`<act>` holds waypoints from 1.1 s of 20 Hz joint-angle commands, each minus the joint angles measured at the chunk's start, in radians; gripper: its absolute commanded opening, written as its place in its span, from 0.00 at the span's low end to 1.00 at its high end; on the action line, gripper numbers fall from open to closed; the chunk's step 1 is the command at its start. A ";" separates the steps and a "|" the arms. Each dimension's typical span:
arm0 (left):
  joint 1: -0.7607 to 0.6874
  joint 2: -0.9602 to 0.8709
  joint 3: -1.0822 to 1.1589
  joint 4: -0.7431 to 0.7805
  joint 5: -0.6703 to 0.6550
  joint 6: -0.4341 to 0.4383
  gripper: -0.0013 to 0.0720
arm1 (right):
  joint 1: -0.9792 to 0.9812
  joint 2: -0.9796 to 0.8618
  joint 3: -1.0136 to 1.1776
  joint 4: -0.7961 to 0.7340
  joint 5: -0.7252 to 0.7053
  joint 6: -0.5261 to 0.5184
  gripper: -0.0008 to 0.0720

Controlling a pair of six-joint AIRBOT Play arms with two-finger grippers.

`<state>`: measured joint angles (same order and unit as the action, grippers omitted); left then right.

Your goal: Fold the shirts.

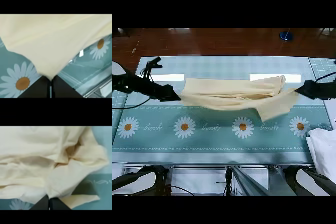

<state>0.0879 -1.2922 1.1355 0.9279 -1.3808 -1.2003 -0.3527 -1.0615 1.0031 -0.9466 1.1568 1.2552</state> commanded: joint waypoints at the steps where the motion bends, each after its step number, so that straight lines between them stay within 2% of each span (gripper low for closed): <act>1: 0.006 0.009 0.089 -0.028 0.072 -0.014 0.05 | 0.001 -0.014 0.076 0.098 -0.043 -0.013 0.05; 8: 0.009 -0.110 0.089 -0.049 0.266 -0.012 0.05 | 0.021 -0.232 0.161 0.260 -0.169 -0.106 0.05; 13: 0.010 -0.207 0.089 -0.062 0.389 -0.013 0.05 | 0.084 -0.394 0.217 0.261 -0.301 -0.116 0.05; 19: 0.011 -0.232 0.093 -0.091 0.570 -0.013 0.05 | 0.084 -0.493 0.275 0.270 -0.393 -0.111 0.05; 22: 0.010 -0.273 0.133 -0.091 0.562 -0.013 0.05 | 0.084 -0.515 0.275 0.280 -0.440 -0.104 0.05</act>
<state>0.0982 -1.5349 1.2442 0.8429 -0.8555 -1.2121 -0.2703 -1.5463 1.2675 -0.6762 0.7742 1.1446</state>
